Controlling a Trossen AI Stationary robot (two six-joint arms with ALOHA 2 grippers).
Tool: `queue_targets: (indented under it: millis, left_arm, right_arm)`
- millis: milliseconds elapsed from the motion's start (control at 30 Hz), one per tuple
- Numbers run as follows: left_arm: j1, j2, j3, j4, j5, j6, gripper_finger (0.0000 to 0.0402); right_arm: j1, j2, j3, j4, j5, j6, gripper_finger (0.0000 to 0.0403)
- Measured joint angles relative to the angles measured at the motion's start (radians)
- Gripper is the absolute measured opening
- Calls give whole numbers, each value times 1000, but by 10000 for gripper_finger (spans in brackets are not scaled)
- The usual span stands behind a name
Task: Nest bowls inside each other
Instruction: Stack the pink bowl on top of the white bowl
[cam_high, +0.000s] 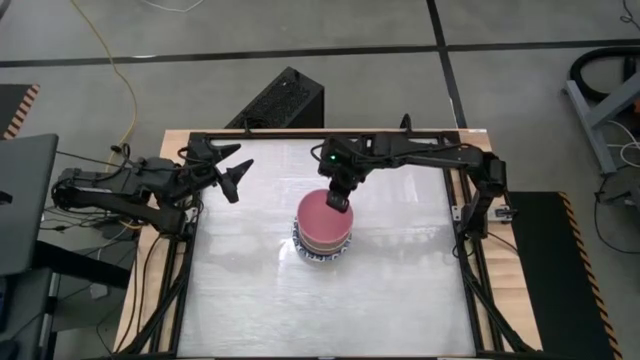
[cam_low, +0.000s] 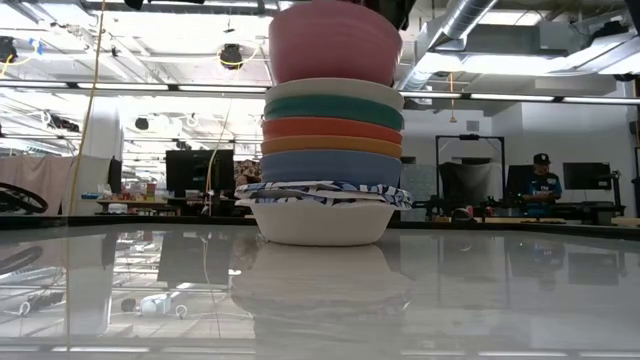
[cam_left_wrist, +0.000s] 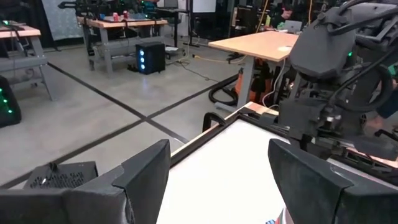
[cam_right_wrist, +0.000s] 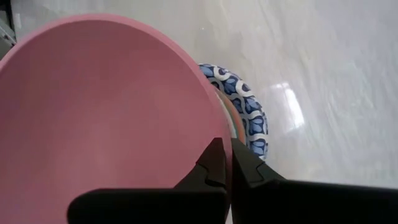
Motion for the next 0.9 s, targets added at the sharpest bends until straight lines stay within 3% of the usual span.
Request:
queue_targets:
  millis: [567,900]
  left_arm:
    - [0,0,0,-4,0,-7,261]
    - [0,0,0,-25,0,-36,261]
  right_arm:
    - [11,0,-80,40,0,5,14]
    - [12,-1,-81,74,0,-2,104]
